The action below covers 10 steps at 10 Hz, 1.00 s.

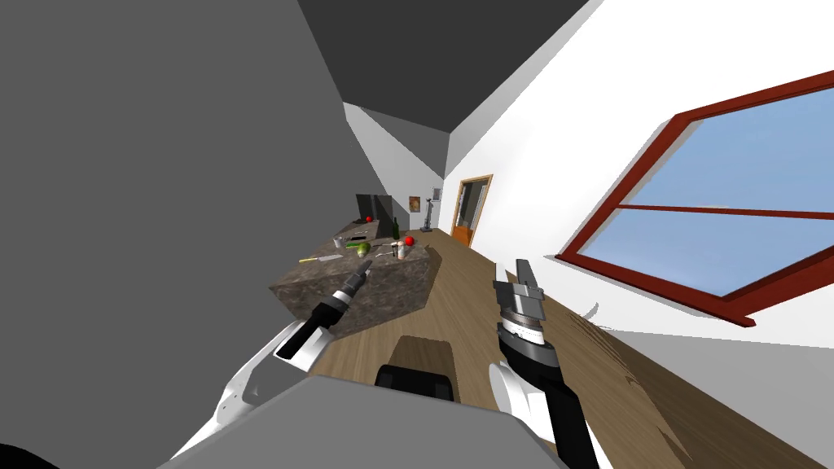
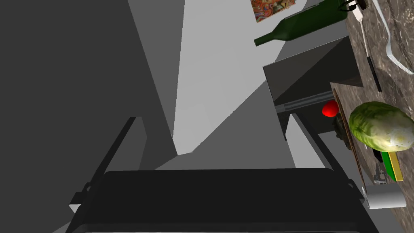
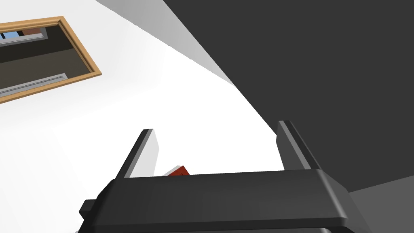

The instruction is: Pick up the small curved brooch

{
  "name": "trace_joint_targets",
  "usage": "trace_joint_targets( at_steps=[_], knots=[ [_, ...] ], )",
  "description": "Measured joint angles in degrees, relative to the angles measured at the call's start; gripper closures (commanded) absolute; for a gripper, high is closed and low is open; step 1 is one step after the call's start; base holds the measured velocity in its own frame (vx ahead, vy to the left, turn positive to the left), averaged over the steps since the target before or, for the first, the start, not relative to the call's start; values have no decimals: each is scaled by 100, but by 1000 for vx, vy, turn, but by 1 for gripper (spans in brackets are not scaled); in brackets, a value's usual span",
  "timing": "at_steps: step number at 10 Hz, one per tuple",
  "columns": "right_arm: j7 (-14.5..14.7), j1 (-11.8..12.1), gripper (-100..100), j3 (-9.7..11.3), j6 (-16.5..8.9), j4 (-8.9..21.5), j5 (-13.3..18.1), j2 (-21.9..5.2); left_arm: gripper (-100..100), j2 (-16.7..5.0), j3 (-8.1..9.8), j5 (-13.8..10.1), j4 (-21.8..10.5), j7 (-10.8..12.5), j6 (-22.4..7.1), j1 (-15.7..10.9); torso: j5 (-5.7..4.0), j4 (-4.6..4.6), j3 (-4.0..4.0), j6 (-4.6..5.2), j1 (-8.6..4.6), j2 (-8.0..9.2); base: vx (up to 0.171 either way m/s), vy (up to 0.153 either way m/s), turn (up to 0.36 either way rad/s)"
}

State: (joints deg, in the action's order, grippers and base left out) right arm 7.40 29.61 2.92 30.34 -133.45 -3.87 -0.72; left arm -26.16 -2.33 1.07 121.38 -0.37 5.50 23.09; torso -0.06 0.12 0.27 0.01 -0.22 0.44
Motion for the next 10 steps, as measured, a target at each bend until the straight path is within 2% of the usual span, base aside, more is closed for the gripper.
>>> trace_joint_targets(
  at_steps=[2, 5, 7, 10],
  knots=[
    [0, 1, 0, 0, 0, 0, 0, 0, -100, -340, -26, 50, -215, 48, -278, -112, 1, -6, -17, 1, 3, -29, -29, -26, -69],
    [0, 2, 0, -1, 0, 0, 0, -1, -100, -731, -109, 198, -521, 29, -570, -169, 6, -16, -41, 1, 29, -72, 61, 27, -130],
    [0, 3, 0, -1, 1, -1, 0, -2, -100, -995, -160, 291, -758, 18, -768, -291, 9, -21, -55, 2, 42, -95, 131, 69, -197],
    [0, 4, 0, -2, 1, -1, 0, -3, -100, -1319, -256, 461, -1043, -43, -1051, -434, 18, -28, -74, 3, 81, -127, 202, 151, -237]
  ],
)
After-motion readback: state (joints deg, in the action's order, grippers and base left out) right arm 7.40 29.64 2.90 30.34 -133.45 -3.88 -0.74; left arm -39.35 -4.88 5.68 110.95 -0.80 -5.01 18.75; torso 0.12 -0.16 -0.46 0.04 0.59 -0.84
